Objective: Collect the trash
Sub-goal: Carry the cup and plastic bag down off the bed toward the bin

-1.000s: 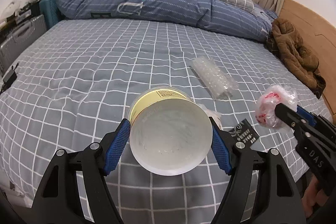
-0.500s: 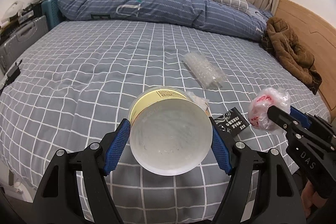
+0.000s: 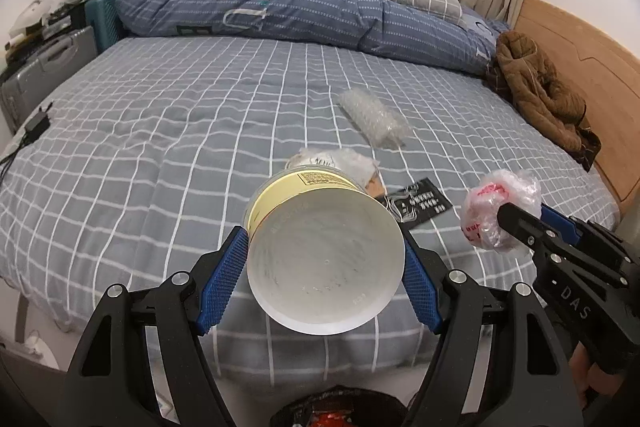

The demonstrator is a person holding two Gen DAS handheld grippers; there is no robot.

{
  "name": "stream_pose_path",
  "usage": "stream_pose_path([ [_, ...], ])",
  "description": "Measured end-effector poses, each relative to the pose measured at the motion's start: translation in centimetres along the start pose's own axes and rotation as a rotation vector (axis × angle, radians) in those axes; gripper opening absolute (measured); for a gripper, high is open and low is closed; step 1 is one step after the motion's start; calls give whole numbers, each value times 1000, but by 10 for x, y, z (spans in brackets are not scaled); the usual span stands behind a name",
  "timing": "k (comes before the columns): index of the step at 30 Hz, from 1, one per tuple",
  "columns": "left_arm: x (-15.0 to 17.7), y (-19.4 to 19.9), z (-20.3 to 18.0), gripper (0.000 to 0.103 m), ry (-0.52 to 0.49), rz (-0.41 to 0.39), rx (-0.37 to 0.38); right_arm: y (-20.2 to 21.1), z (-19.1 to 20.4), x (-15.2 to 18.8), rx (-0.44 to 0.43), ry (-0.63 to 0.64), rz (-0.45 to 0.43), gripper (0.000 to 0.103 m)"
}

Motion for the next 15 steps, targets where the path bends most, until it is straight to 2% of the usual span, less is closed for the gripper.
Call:
stream_pose_path([
  [15,48,27,-3,72,-10,18,-10,28,12,42,-10,14,9,31],
])
Point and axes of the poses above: each gripper's, at about its wrist camera, not at the fingertips, and y roughly against the way its jaws point, z to its left, x to its underside, the point moved 10 cm from there along -y, roughly the way its jaws point, and after that the axes turned 11 degrees about z, right-handed, at the moved point
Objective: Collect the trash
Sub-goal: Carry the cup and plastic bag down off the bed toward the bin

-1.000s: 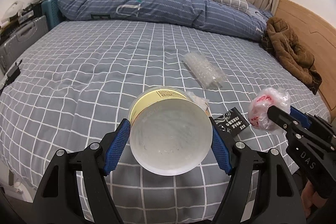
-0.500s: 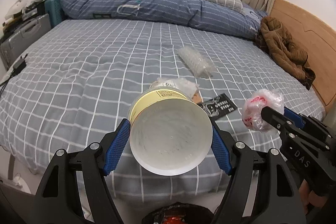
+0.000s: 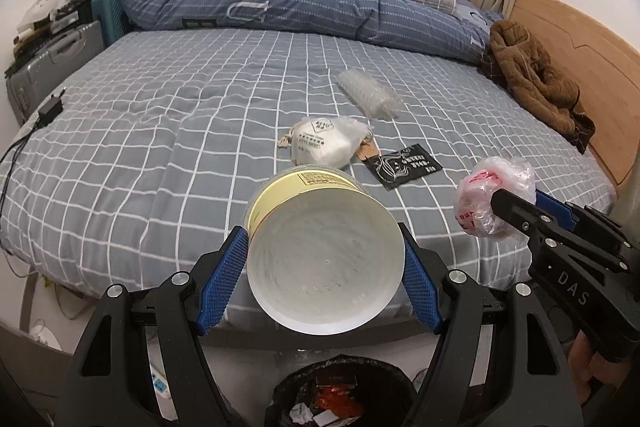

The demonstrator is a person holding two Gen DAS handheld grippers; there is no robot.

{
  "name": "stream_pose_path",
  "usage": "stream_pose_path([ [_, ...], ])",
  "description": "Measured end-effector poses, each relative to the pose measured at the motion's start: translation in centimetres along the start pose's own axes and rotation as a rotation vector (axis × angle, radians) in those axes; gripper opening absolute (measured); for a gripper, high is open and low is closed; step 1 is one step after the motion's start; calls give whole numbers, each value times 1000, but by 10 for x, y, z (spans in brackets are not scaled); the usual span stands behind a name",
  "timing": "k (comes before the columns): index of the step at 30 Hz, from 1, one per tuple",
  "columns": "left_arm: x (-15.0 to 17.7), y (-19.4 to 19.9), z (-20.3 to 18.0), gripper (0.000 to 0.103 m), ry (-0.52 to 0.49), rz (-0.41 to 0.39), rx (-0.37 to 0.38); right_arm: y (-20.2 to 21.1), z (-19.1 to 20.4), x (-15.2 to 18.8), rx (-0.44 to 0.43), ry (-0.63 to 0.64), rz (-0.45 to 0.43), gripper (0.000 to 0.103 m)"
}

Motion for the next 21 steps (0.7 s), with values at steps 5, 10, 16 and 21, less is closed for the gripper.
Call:
stream_pose_path([
  [5,14,11,-3,72,-8,-1,-2,12,0,13,-7,-12,0,31],
  [10,28,22,-3,72,-9,-2,-11,23,5,31,-19,-12,7,31],
  [16,55,22,-7,72,-10,48,-11,28,7,51,-23,-29,31,31],
  [21,69,25,-8,72,-18,69,-23,30,11,74,-29,-36,71,31],
])
Point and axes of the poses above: each gripper's, at about its wrist camera, not at the fingertips, and y roughly against the way its jaws point, z to its left, x to its underside, the point moved 10 cm from there along -y, roughly the way its jaws point, and after that the axes turned 11 degrees about z, right-handed, at the moved point
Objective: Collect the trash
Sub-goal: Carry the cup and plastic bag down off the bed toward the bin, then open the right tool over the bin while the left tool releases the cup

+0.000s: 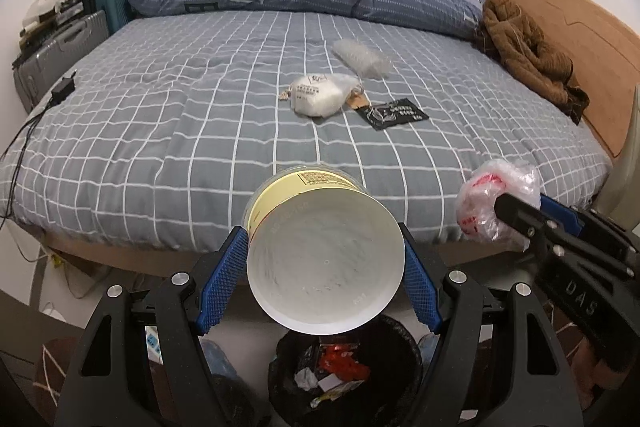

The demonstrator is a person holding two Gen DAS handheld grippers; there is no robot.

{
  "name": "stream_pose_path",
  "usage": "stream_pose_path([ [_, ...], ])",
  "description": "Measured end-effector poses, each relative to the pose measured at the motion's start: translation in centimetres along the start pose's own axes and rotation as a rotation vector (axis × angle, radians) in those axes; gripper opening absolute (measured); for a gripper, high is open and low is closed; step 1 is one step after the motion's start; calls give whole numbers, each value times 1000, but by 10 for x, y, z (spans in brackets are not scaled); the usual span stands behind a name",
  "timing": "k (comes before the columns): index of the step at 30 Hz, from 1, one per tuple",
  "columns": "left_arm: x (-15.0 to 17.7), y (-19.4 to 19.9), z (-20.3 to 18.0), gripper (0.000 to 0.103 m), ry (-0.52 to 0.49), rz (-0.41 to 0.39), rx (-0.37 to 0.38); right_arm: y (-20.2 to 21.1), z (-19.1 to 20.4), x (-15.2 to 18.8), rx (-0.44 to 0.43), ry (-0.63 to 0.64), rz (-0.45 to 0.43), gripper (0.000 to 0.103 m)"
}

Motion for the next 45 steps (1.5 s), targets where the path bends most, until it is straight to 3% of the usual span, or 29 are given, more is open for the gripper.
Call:
stream_pose_path([
  [18,66,-10,14,72,31,142,7,1,1,65,34,-39,132,31],
  [30,112,-73,19,72,13,267,-5,-55,-2,112,52,-27,256,31],
  [45,137,-136,30,72,4,394,-23,-118,-8,141,59,-39,398,32],
])
Point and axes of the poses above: each gripper's, at about its wrist camera, not at the fingertips, and y roughly against the way its jaws point, z to its left, x to its underside, the point moved 10 cm from there along -y, roughly the way its jaws point, and after that the axes turned 11 degrees about z, right-handed, at the moved point
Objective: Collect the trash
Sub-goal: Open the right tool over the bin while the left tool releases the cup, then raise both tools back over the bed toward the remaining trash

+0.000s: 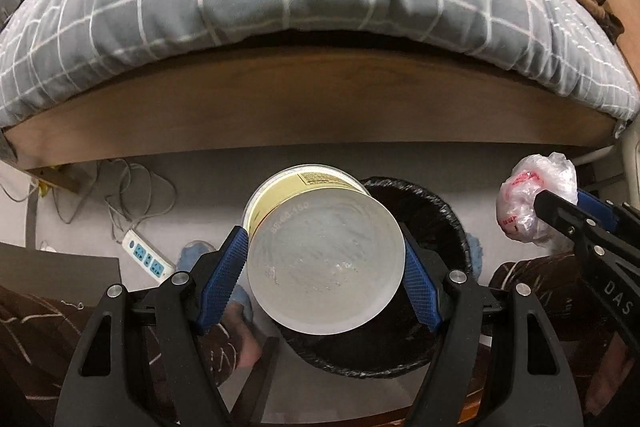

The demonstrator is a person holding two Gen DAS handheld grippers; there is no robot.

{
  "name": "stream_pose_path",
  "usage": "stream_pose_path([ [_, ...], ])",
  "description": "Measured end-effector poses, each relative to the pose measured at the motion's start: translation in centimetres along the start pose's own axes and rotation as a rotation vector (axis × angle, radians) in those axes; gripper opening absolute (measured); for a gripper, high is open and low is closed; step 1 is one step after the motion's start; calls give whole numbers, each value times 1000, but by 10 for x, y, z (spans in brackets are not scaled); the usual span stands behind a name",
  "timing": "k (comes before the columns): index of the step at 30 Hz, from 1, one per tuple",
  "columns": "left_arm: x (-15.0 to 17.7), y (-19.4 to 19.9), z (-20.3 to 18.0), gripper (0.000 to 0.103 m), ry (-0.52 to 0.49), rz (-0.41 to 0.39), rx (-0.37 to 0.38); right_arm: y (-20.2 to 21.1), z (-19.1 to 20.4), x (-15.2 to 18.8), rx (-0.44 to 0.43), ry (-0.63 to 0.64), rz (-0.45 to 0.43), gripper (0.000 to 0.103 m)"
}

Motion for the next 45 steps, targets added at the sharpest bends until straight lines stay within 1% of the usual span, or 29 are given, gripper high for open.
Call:
stream_pose_path([
  [4,8,-11,19,72,43,24,-6,-14,12,2,-11,22,38,33],
  [7,10,-14,30,72,67,29,-10,-17,19,2,-18,39,41,38],
  [8,11,-15,32,72,73,31,-11,-19,21,2,-25,46,45,41],
  [9,13,-14,32,72,78,35,-8,-20,22,0,-28,49,46,48],
  [12,11,-16,26,72,69,41,-4,-19,18,0,-10,52,32,63],
  [13,10,-16,23,72,63,42,-2,-19,12,0,4,49,30,68],
  [16,9,-18,10,72,40,48,13,-20,-2,5,22,22,33,77],
  [19,5,-22,-7,72,6,49,28,-20,-29,11,57,-18,38,82],
  [20,5,-22,-13,72,-7,49,32,-20,-38,12,73,-34,37,85],
  [24,2,-24,-39,72,-59,54,47,-18,-67,13,97,-106,27,92],
  [28,0,-20,-57,72,-97,35,60,-13,-82,15,82,-161,18,94],
  [29,-2,-18,-61,72,-108,25,64,-12,-81,15,79,-164,16,94],
  [31,-4,-15,-66,73,-124,4,53,-10,-81,16,87,-165,8,94],
  [33,-4,-16,-67,74,-130,1,37,-7,-88,15,85,-171,3,94],
  [36,-7,-12,-65,90,-117,-18,18,-2,-88,14,81,-181,-2,94],
  [37,-9,-9,-65,92,-111,-25,12,-1,-88,14,81,-180,-4,94],
  [41,-13,-5,-57,96,-79,-29,15,6,-86,8,81,-173,-24,94],
  [45,-23,10,-51,97,-60,-82,21,26,-83,-7,88,-159,-88,94],
])
Point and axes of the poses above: each gripper's, at about its wrist camera, not at the fingertips, and y roughly against the way its jaws point, z to its left, x to its underside, the point moved 10 cm from there along -y, roughly the way its jaws point, and after that the axes turned 11 degrees about z, right-handed, at the moved point
